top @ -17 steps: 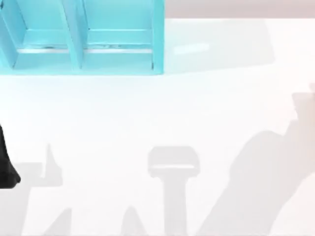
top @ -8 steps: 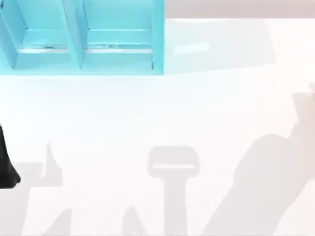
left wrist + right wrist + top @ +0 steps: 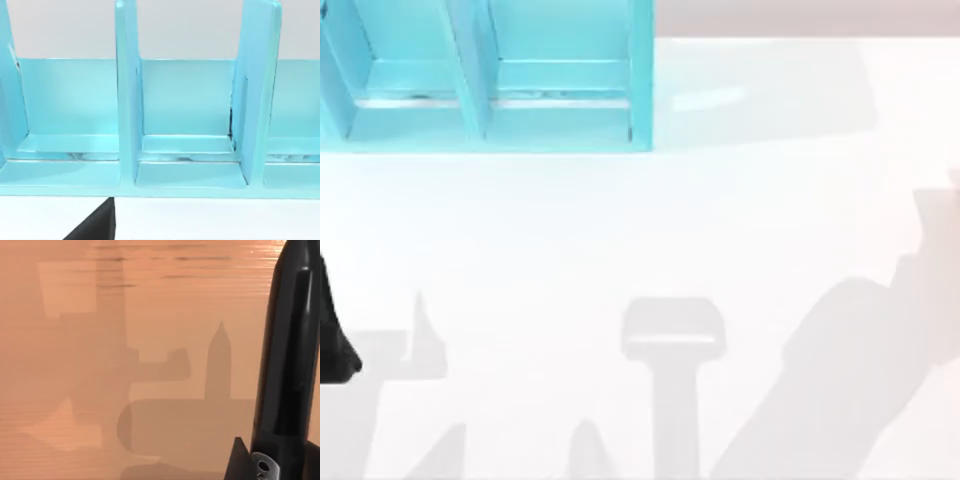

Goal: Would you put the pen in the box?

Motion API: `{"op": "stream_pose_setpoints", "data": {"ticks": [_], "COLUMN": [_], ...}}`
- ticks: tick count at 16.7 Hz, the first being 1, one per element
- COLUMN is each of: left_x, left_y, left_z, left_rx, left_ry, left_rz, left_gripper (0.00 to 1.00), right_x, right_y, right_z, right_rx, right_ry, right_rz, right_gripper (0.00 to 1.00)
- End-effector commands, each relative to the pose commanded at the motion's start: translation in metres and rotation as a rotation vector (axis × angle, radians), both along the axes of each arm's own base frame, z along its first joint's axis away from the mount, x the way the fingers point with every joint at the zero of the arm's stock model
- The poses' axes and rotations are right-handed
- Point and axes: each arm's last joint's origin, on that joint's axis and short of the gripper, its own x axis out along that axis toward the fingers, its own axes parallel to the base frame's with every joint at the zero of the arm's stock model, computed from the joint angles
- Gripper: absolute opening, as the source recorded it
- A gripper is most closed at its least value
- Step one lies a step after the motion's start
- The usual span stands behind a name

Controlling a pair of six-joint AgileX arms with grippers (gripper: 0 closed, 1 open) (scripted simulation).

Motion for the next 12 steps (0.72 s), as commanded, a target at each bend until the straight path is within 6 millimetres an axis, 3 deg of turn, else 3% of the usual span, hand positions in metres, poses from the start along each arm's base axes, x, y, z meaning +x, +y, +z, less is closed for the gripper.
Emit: {"op": "stream_pose_setpoints", "data": {"ticks": [4,8,12], "left_x": [0.000,0.000,0.000], "left_y": [0.000,0.000,0.000], "left_z": [0.000,0.000,0.000], "left_rx": [0.000,0.000,0.000], "left_ry": [0.000,0.000,0.000], "left_rz": [0.000,0.000,0.000], "left_gripper": [1.00,1.00,1.00], "right_x": [-0.010,-0.011,-0.011], "right_y": [-0.005,-0.005,-0.005], "right_z": [-0.026,-0.026,-0.026], "right_rx": [0.000,-0.001,-0.001], "right_ry": [0.058,0.060,0.060], "right_rz": [-0.005,-0.005,-0.005], "right_gripper": [0.00,0.00,0.30]}}
